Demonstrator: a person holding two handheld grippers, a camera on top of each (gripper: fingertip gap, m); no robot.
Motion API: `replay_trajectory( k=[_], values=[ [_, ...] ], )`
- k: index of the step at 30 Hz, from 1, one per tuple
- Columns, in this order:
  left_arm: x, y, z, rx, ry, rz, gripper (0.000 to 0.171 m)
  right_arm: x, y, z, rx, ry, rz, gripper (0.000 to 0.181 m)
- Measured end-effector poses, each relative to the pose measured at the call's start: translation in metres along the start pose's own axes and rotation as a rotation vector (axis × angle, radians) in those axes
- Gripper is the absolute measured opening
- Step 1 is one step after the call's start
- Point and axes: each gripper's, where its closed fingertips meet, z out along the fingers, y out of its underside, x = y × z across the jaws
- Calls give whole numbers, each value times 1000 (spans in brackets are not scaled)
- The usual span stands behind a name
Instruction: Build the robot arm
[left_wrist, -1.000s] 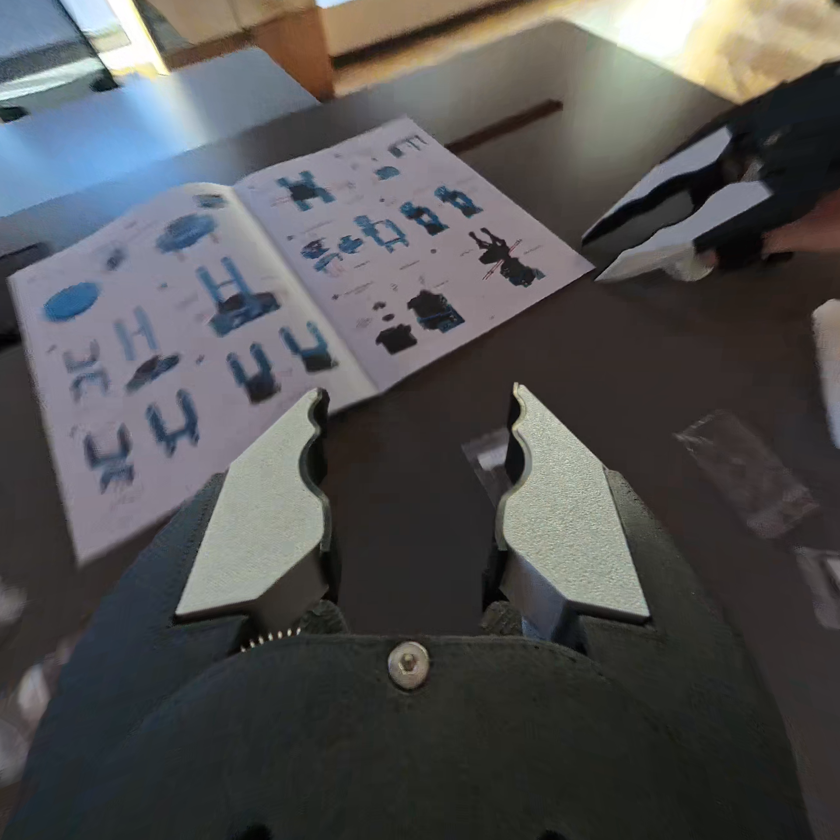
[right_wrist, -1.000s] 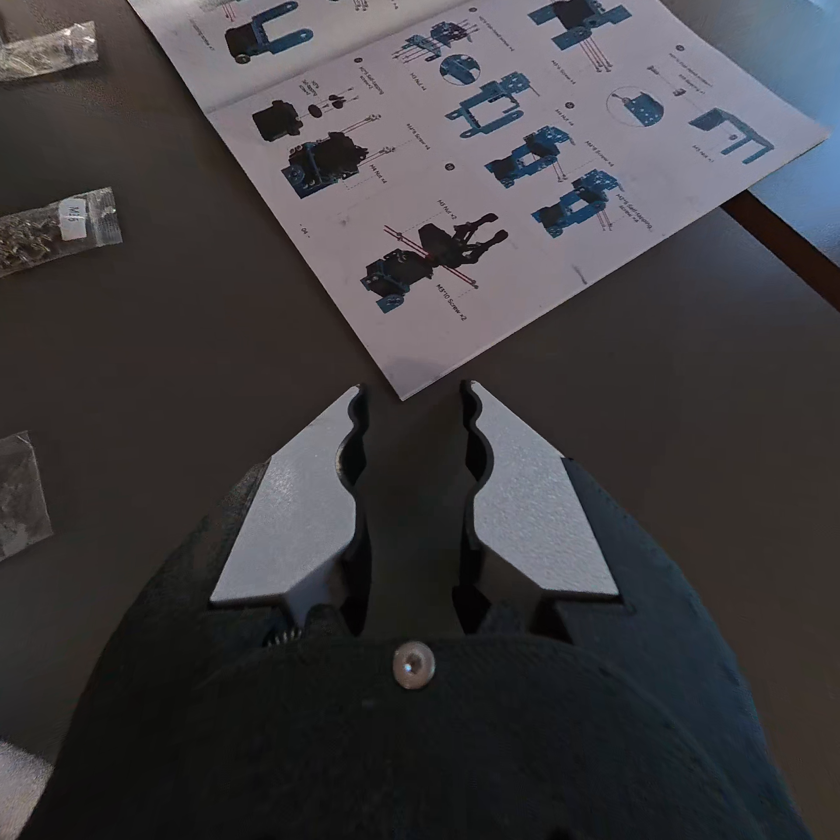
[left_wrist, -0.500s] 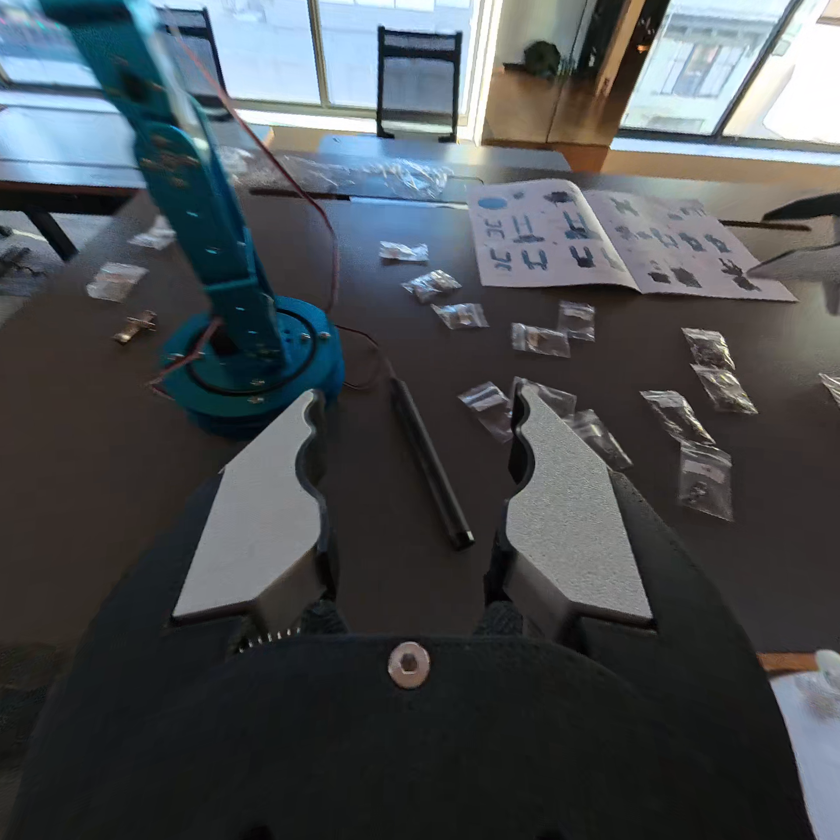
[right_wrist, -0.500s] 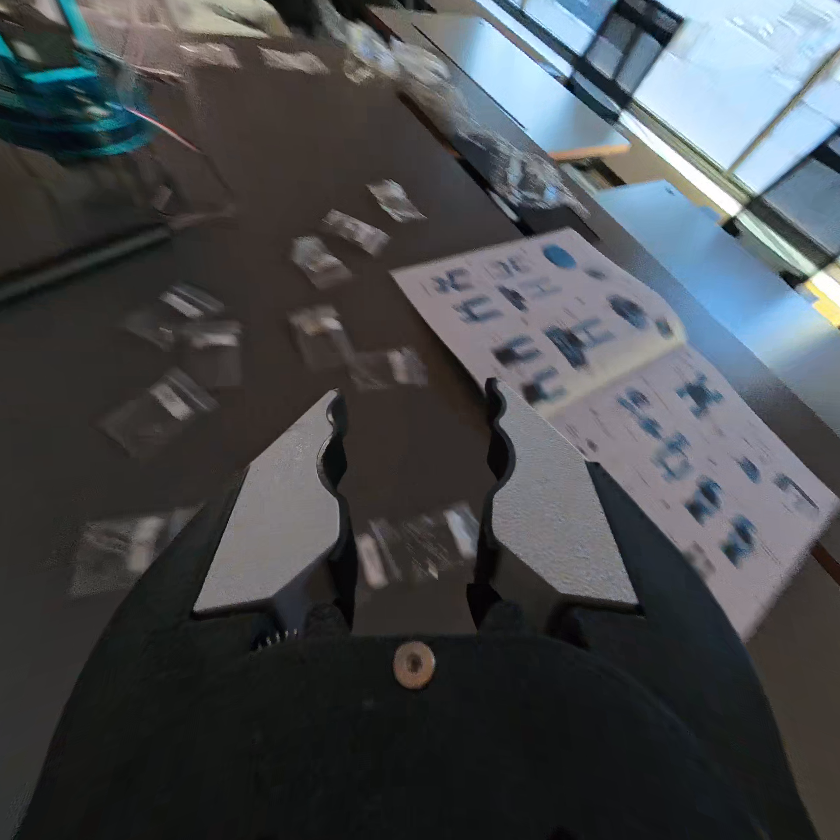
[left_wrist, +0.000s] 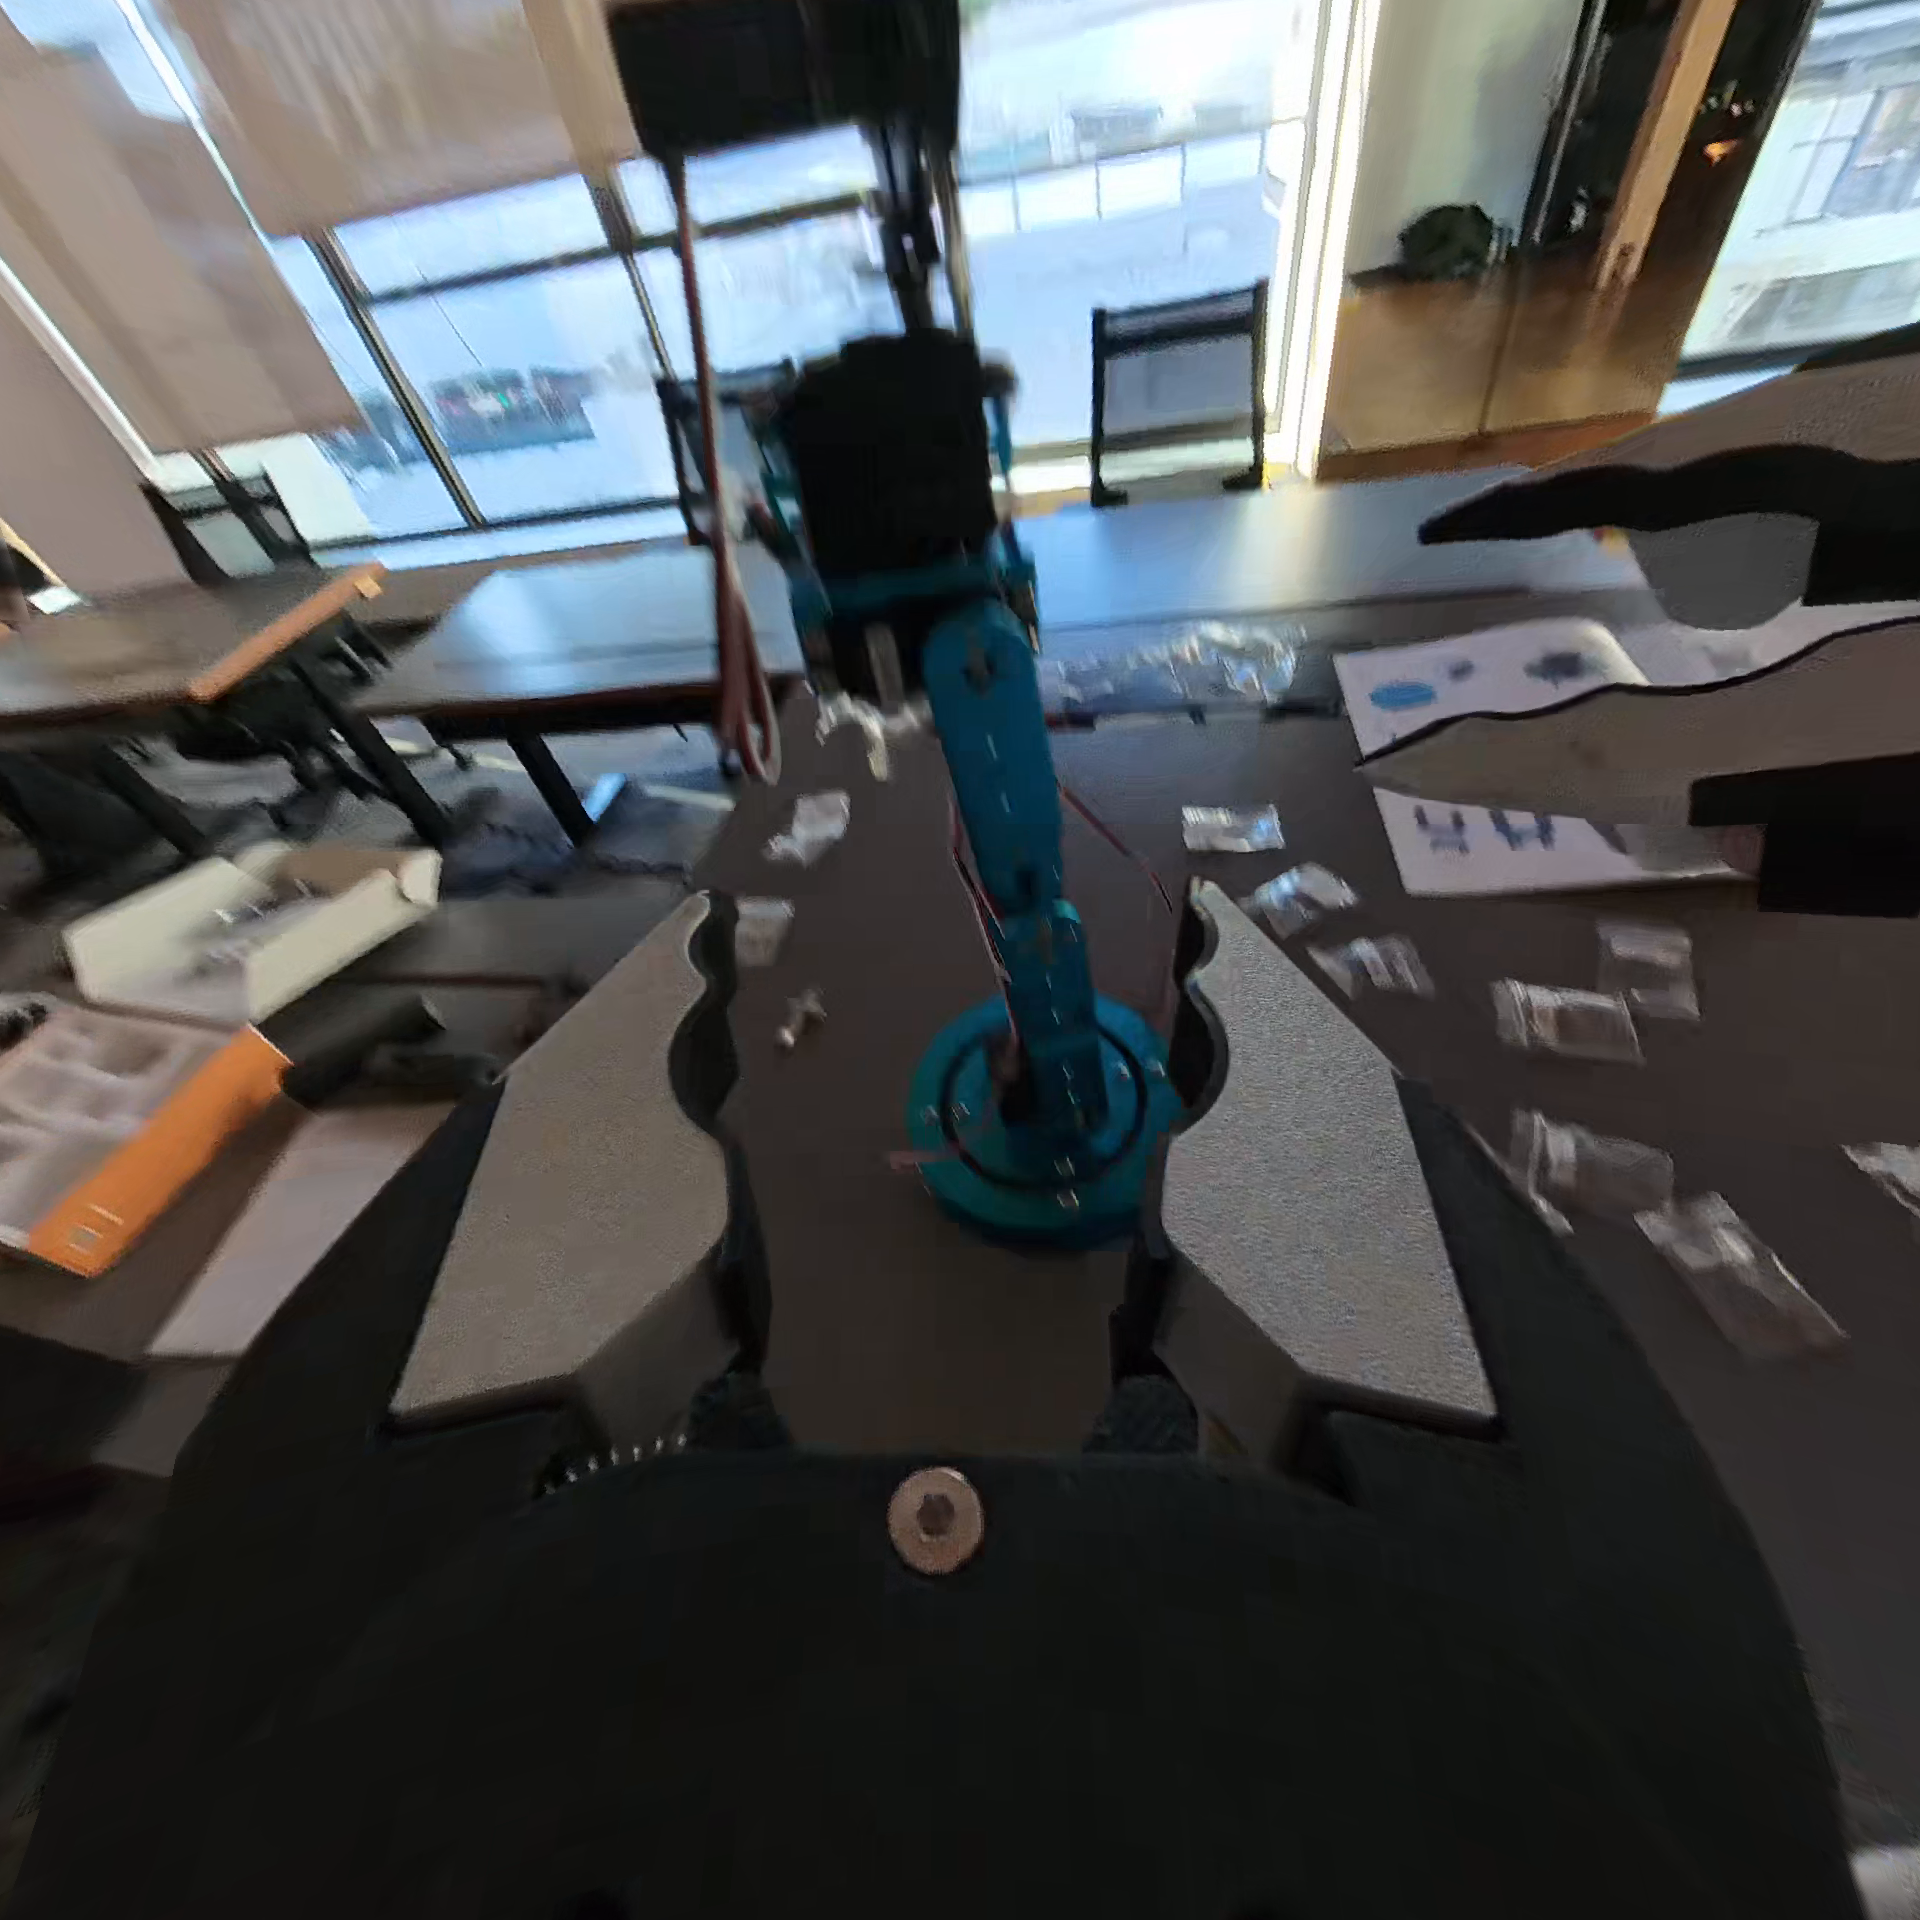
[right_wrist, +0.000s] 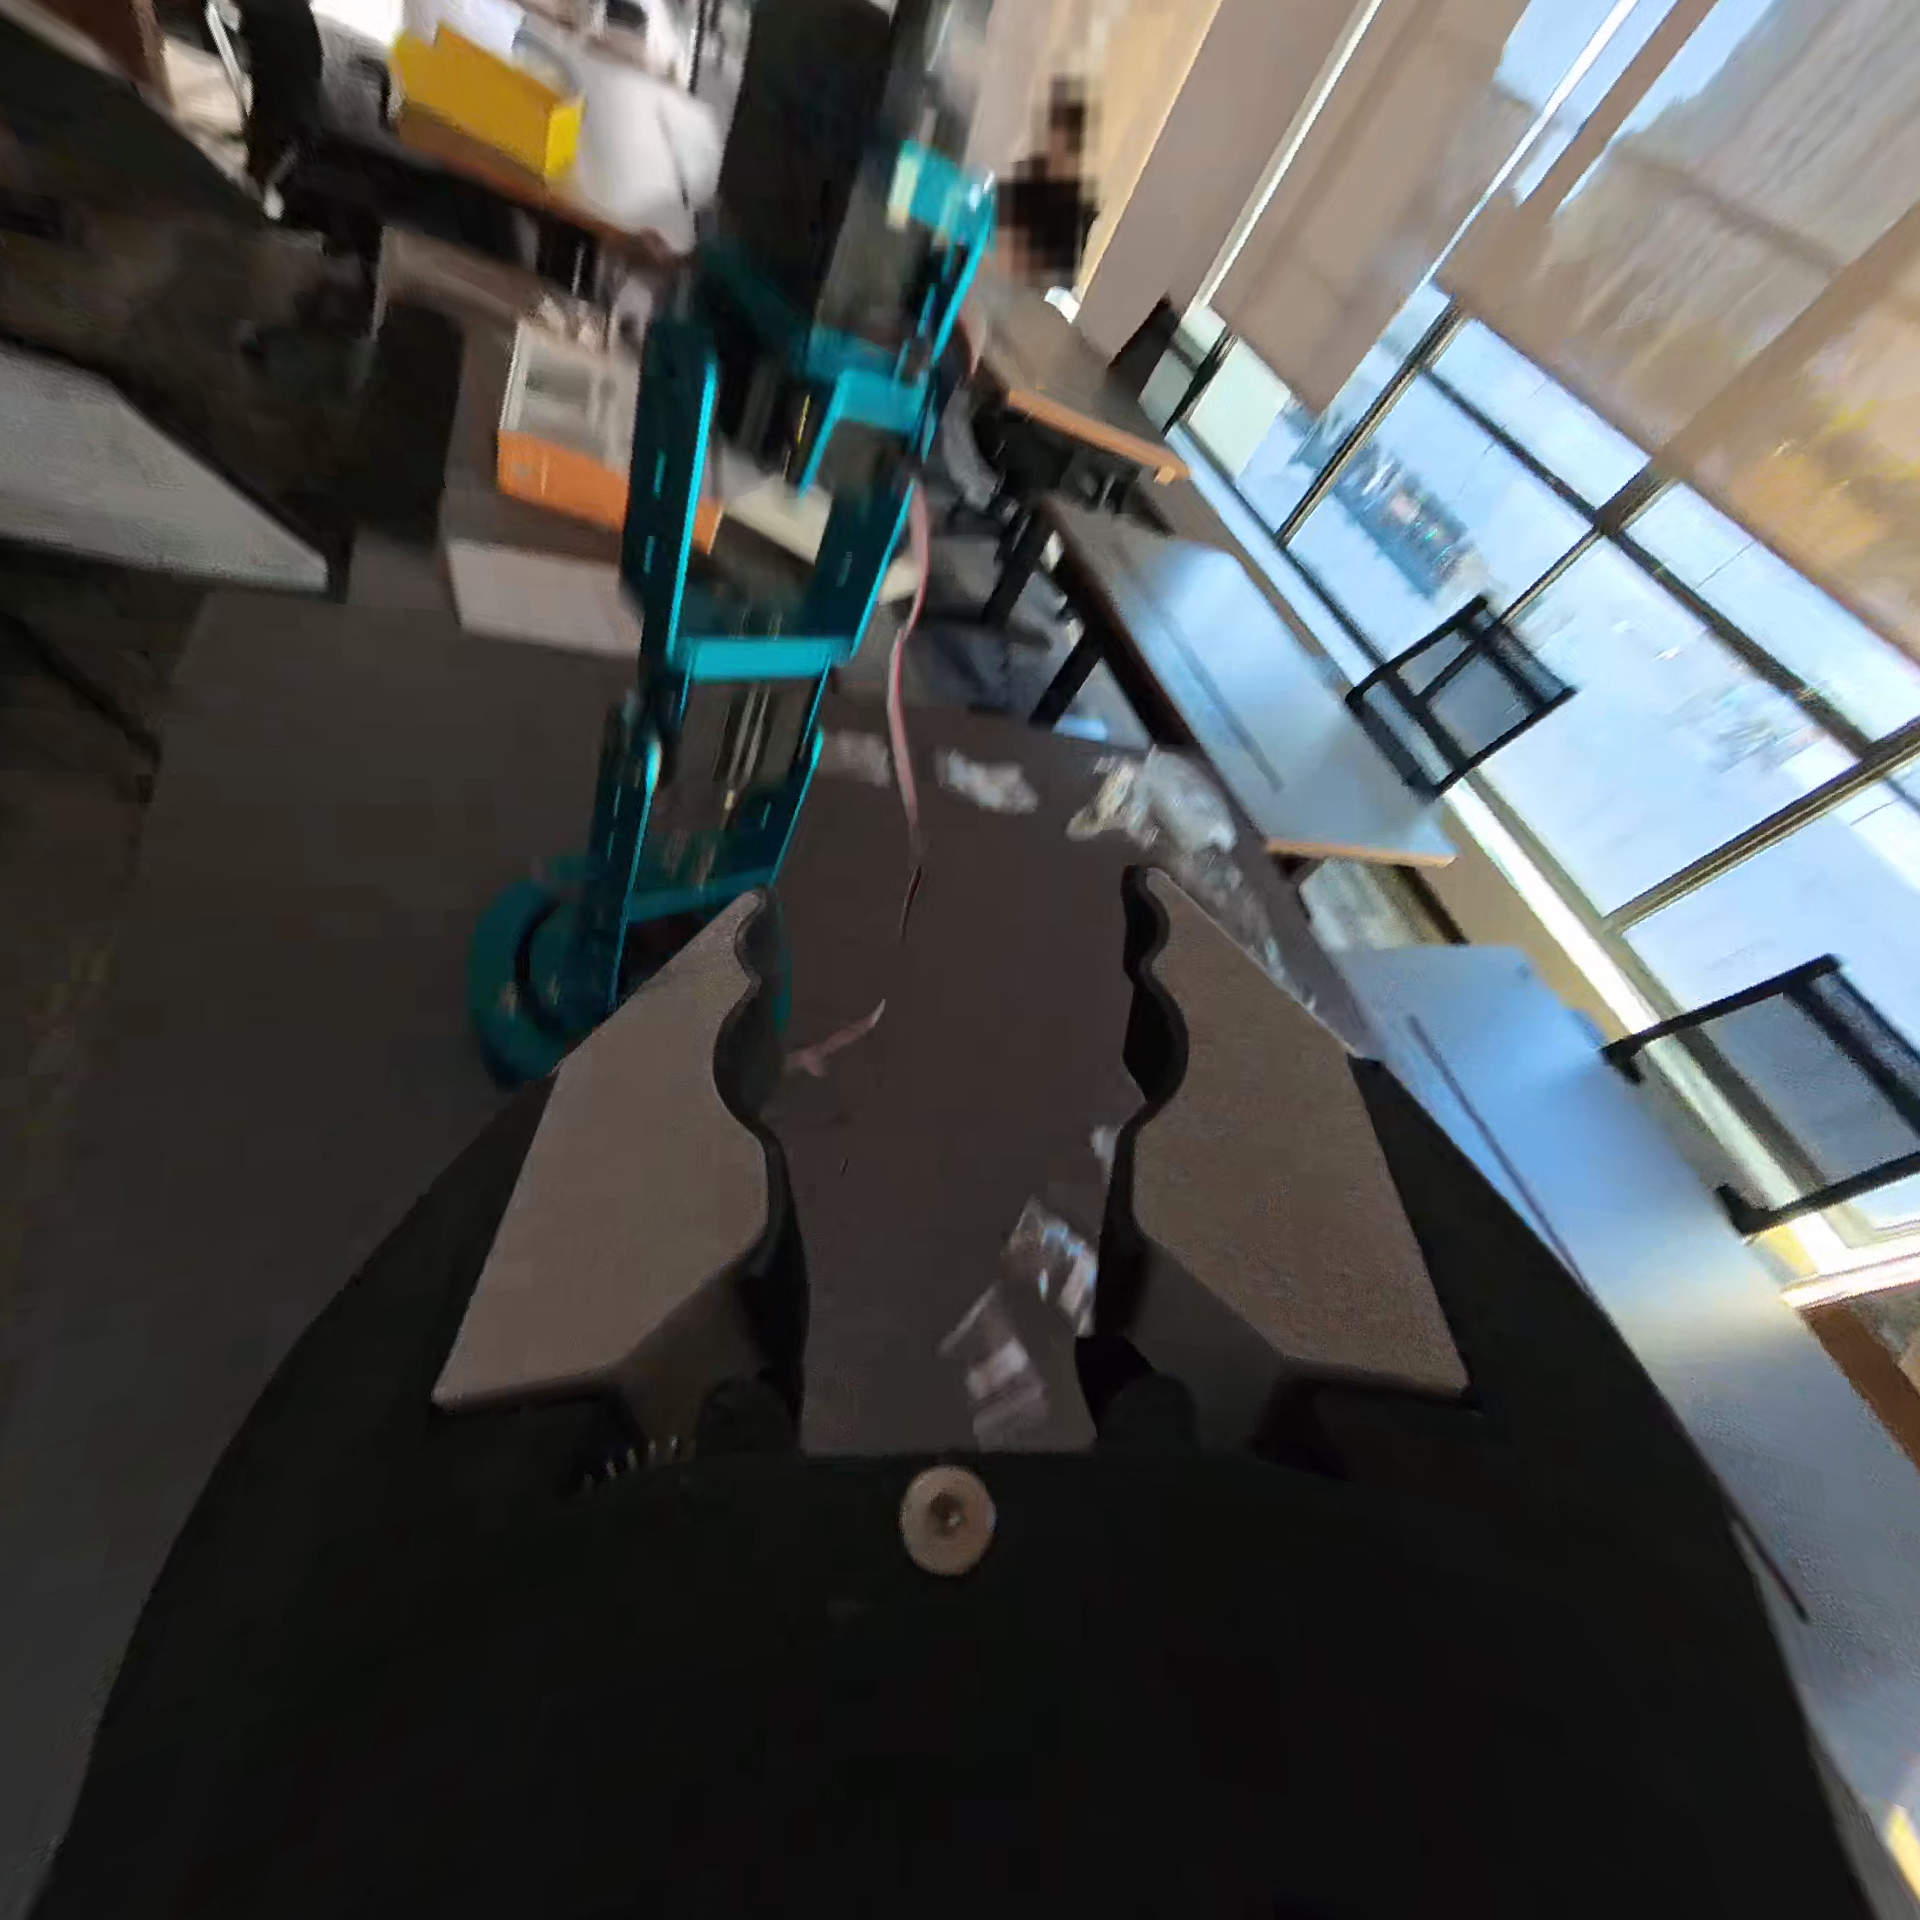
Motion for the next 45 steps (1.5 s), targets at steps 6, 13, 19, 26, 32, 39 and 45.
replay_trajectory(
  k=[6,13,19,26,32,39,45],
  values=[
    [-27,-73,-8,62,-49,17,77,14,-88,6,178,-12,119,60],
    [-25,-87,1,-3,-104,114,76,17,-71,25,190,26,250,49],
    [-27,-81,-4,-5,-165,76,77,11,-86,21,260,5,259,49],
    [-19,-91,2,4,-158,105,76,8,-96,21,307,-27,279,49],
    [-27,-96,8,17,-173,108,74,1,-99,28,307,-50,271,49],
    [-25,-96,11,29,-130,68,74,4,-99,29,314,-34,266,50],
    [-21,-98,12,39,-116,66,73,7,-100,27,328,-25,263,50]
  ],
)
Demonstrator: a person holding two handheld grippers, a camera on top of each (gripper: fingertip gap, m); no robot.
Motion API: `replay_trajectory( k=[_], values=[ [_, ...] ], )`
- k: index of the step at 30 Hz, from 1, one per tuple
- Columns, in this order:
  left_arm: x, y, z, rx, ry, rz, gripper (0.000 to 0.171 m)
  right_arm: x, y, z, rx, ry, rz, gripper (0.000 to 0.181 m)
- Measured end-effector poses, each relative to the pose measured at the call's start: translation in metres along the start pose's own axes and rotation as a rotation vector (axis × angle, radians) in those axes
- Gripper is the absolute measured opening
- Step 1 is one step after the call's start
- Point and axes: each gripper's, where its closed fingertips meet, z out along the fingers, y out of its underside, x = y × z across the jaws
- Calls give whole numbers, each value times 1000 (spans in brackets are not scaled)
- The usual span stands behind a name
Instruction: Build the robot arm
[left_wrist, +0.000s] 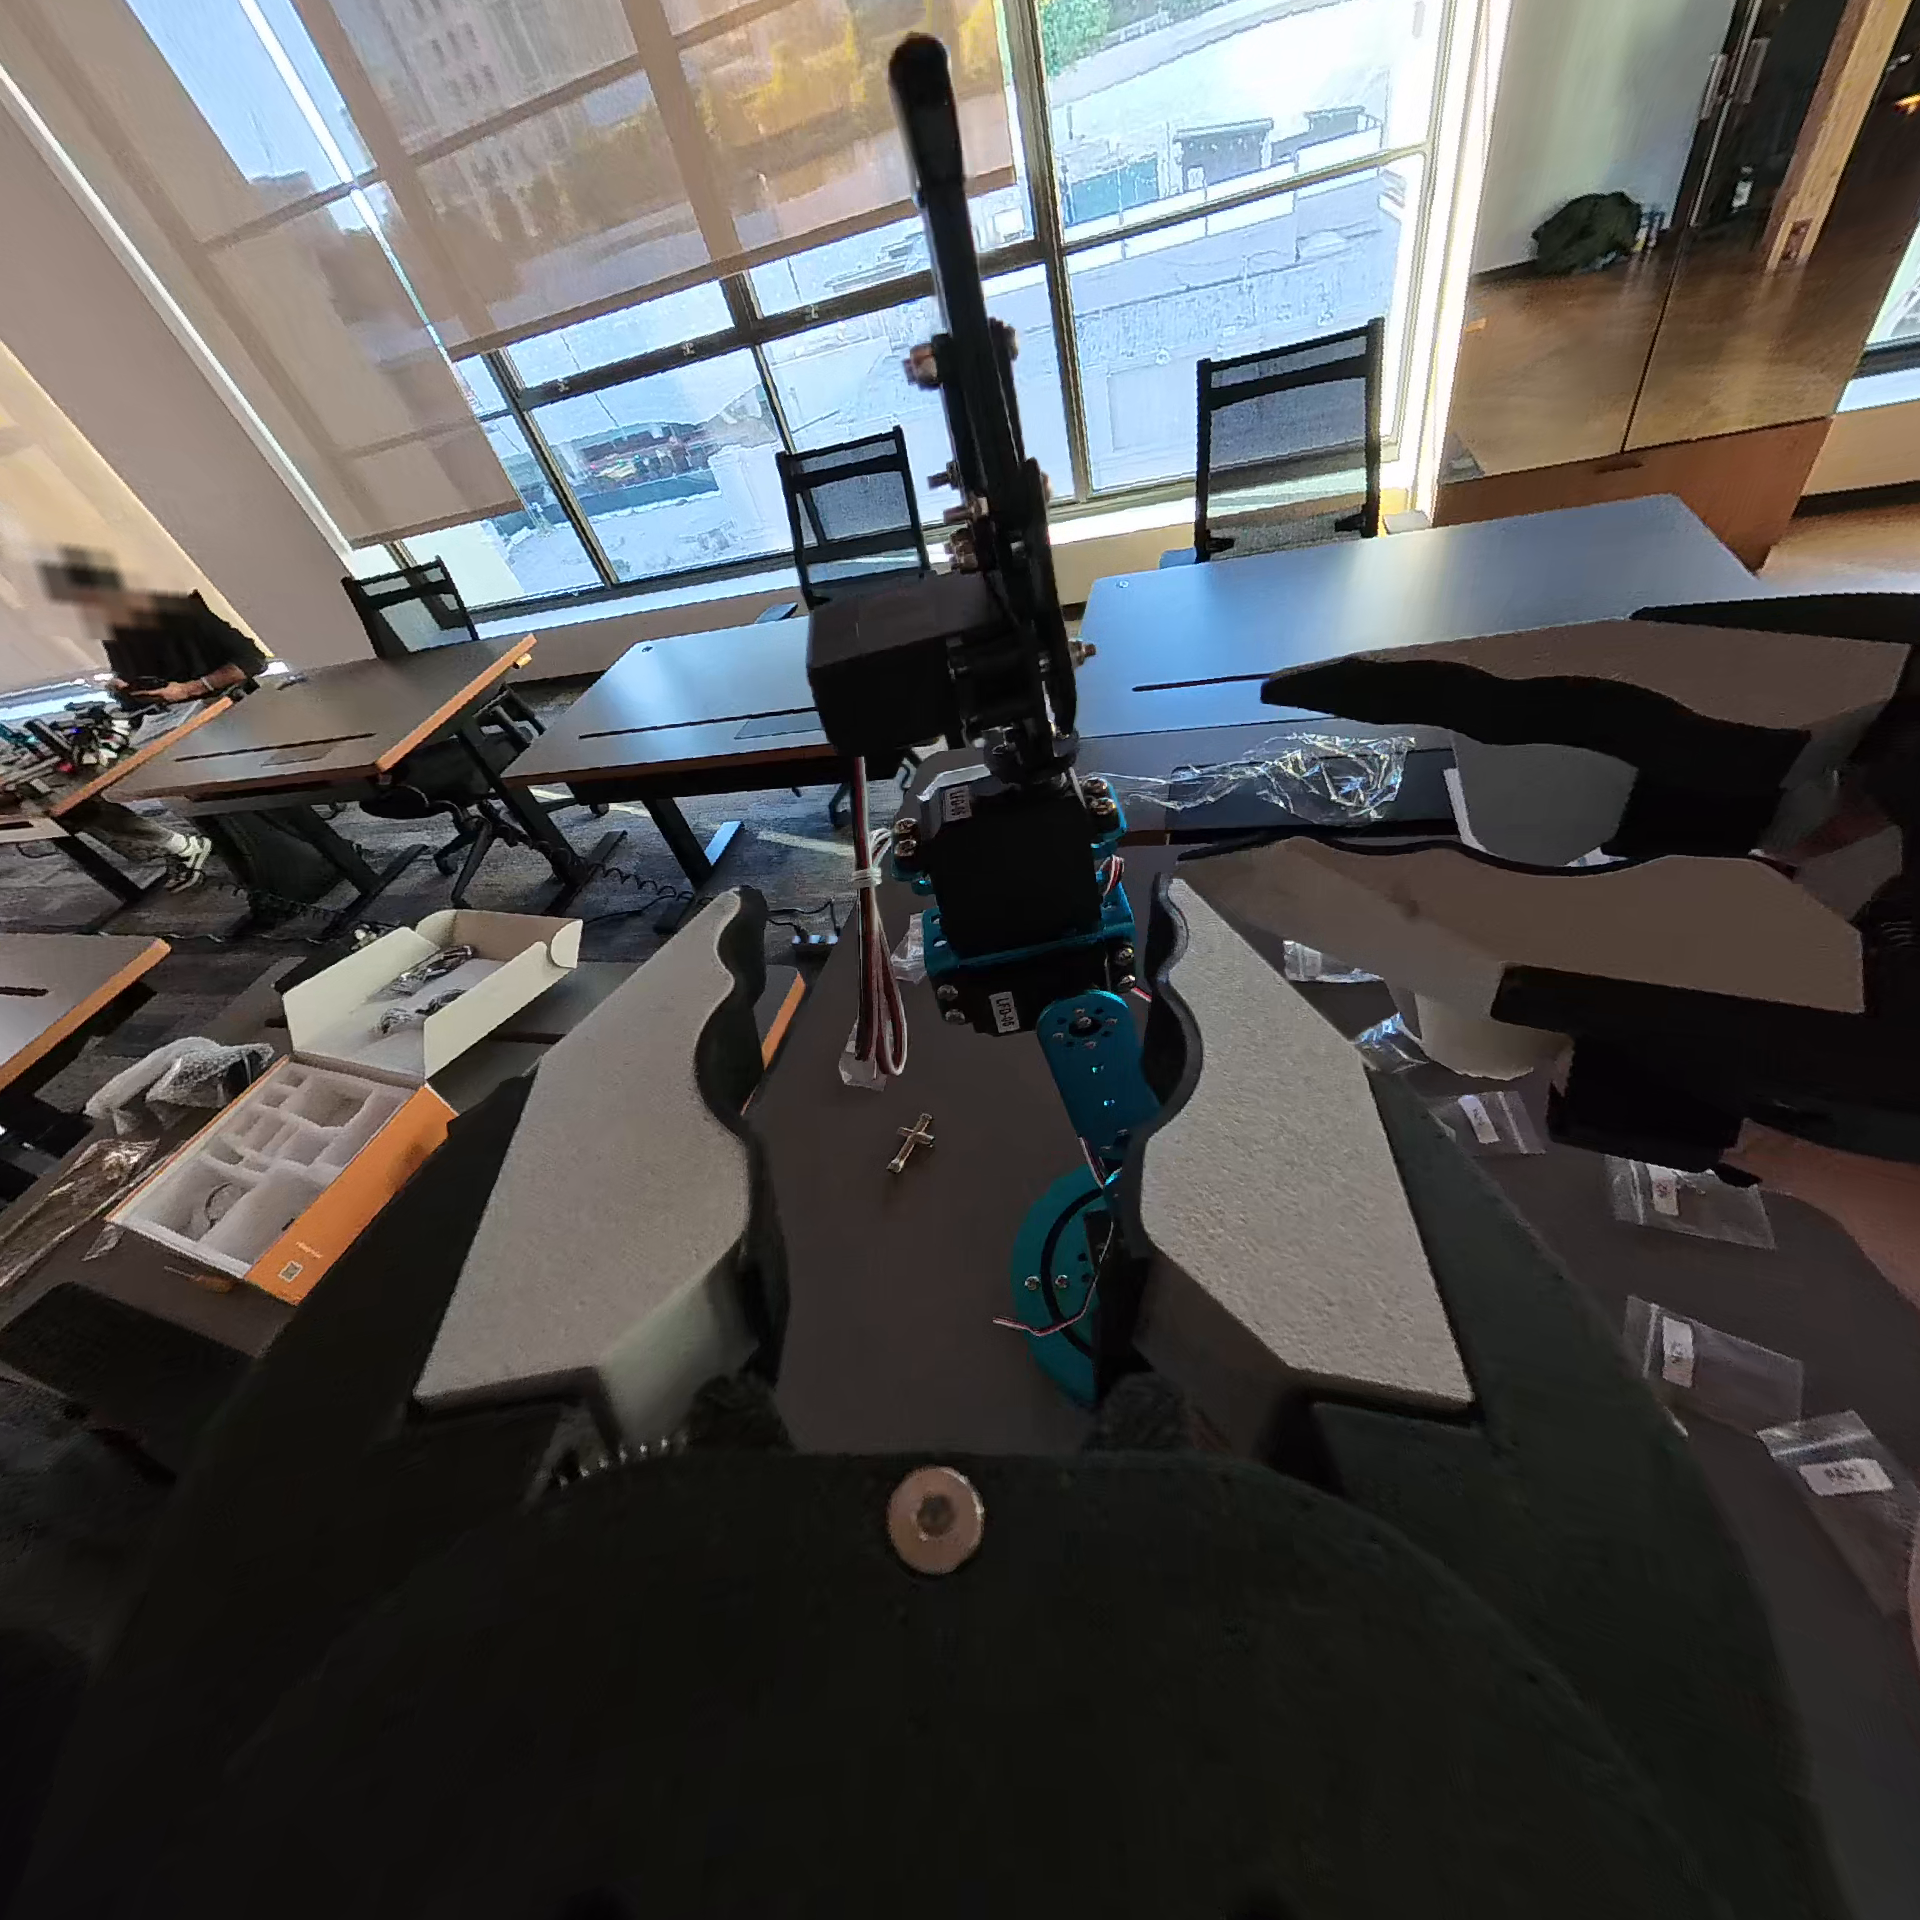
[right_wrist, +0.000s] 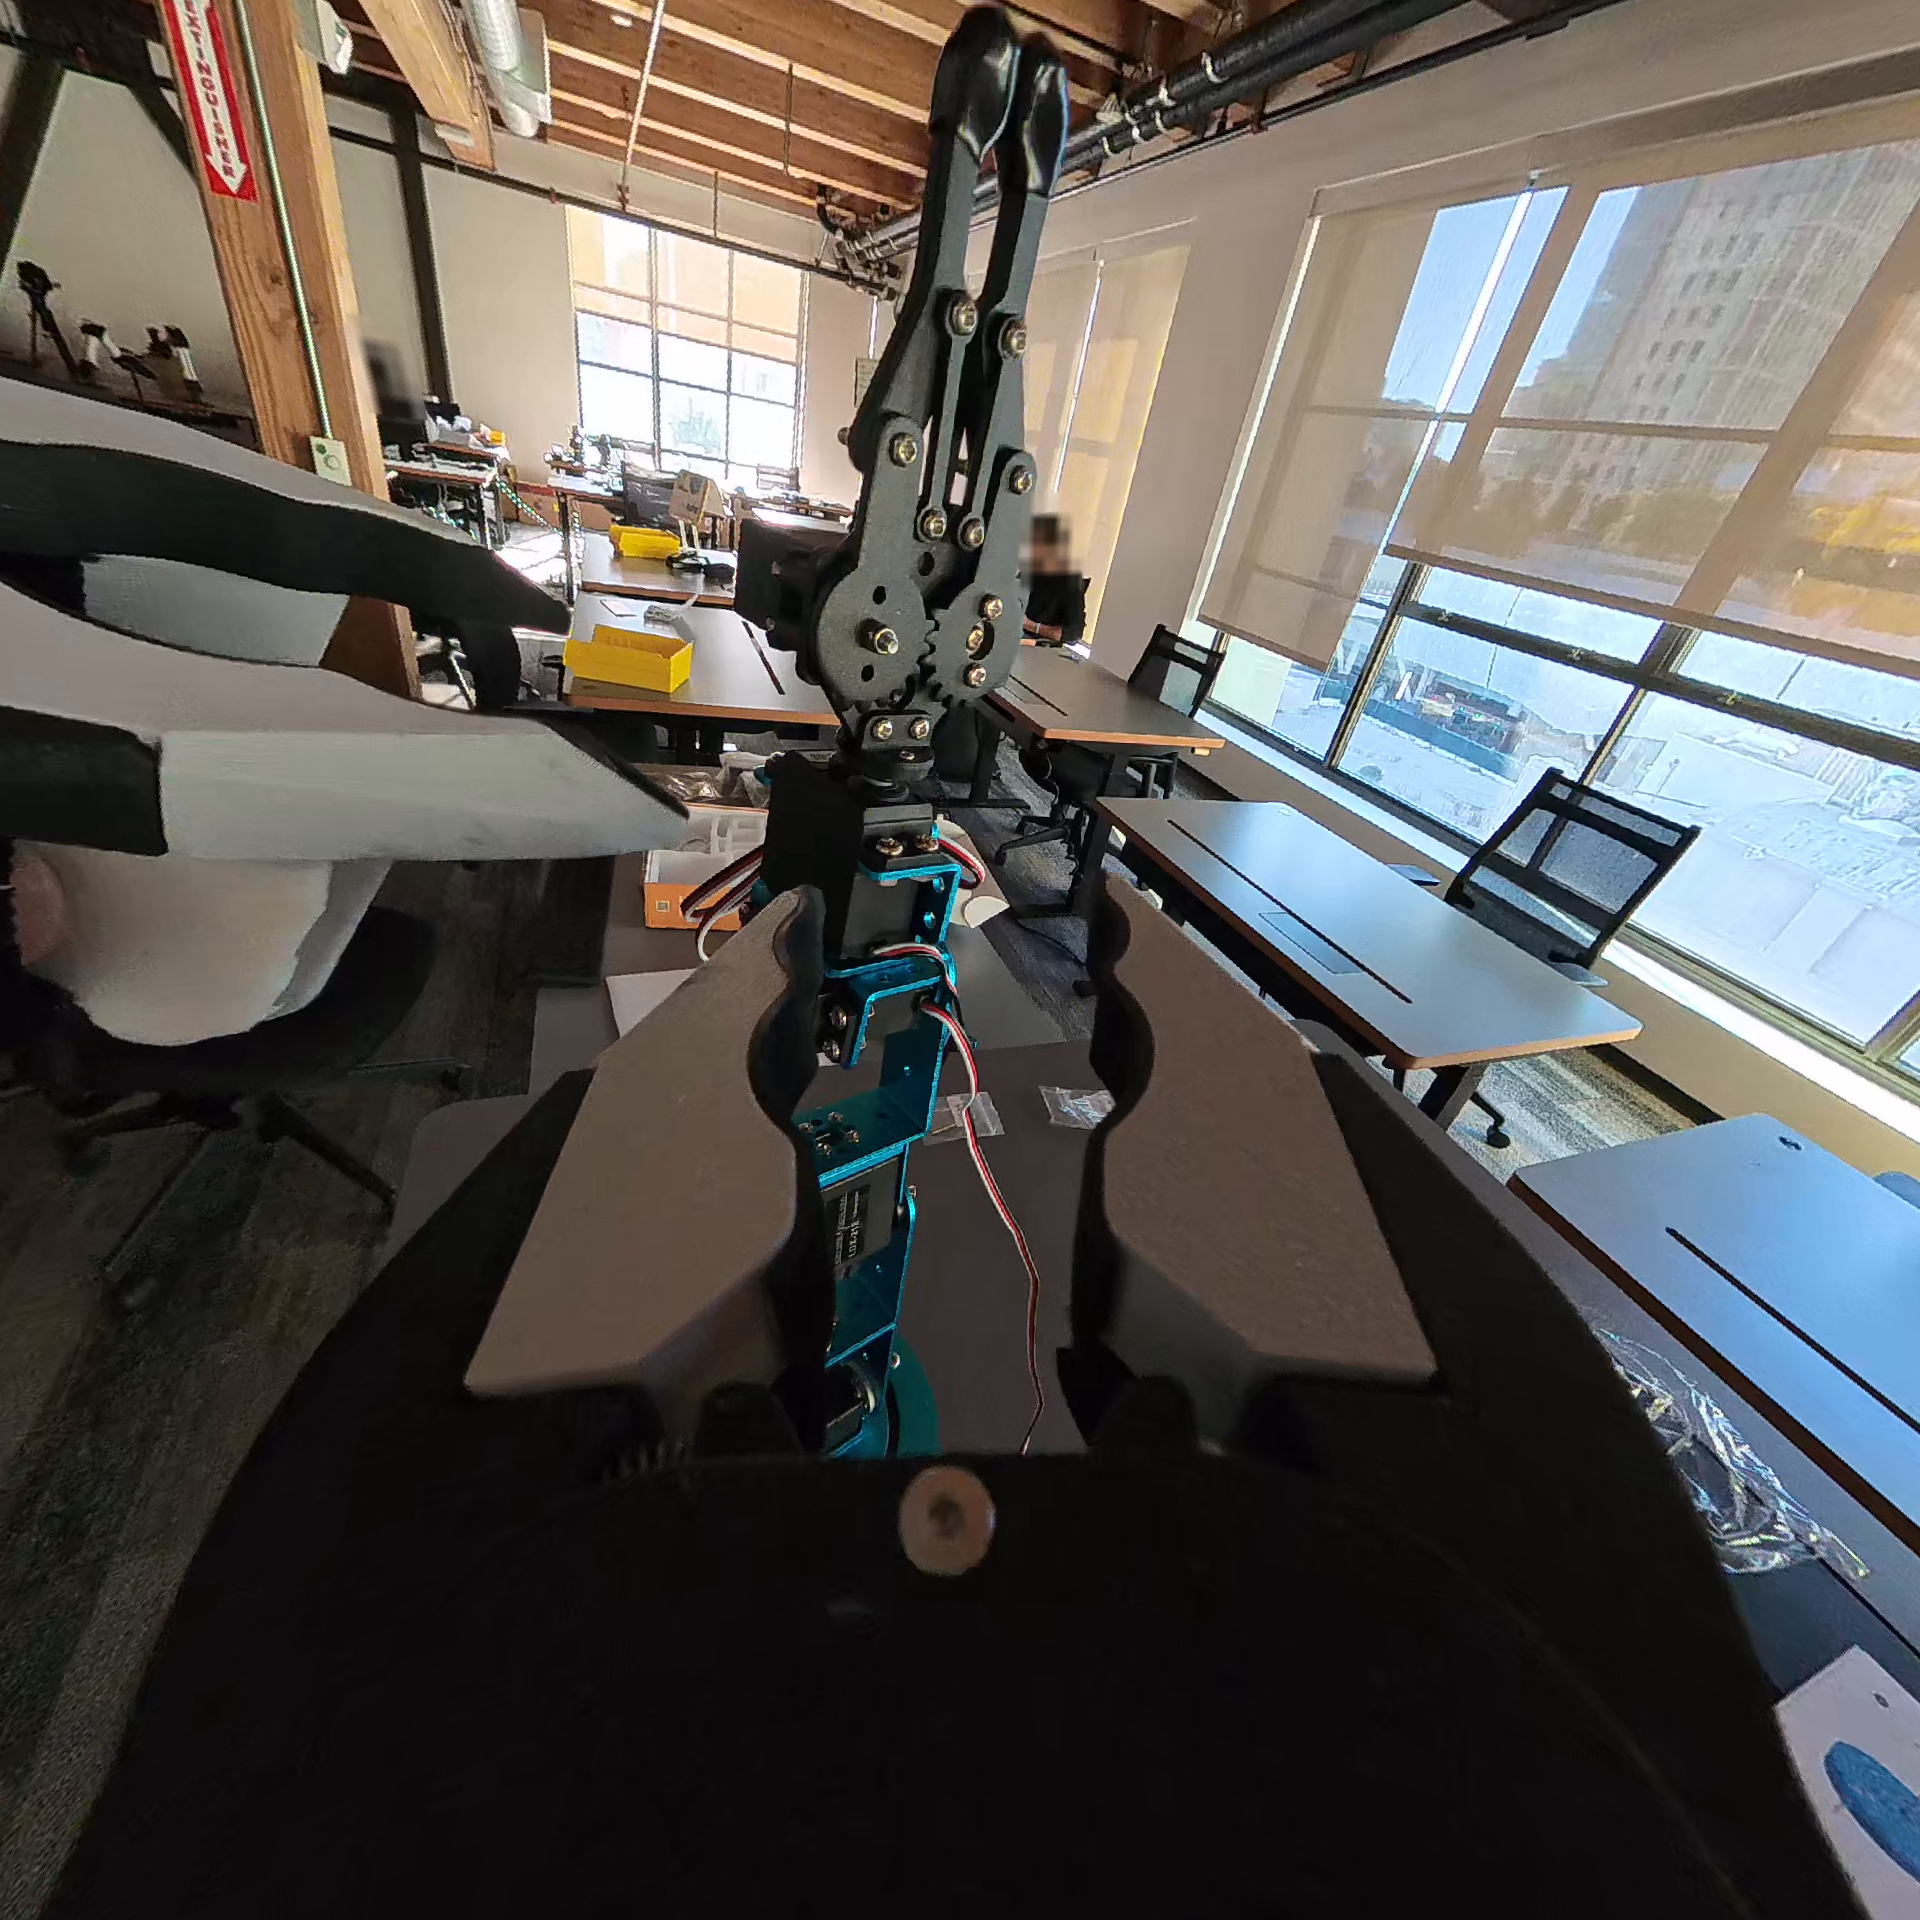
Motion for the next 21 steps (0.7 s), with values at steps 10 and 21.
replay_trajectory(
  k=[10,21],
  values=[
    [0,3,2,-9,-7,4,72,2,0,1,2,3,8,49],
    [-3,6,-5,-21,-31,14,72,-1,1,1,-2,8,-7,48]
  ],
)
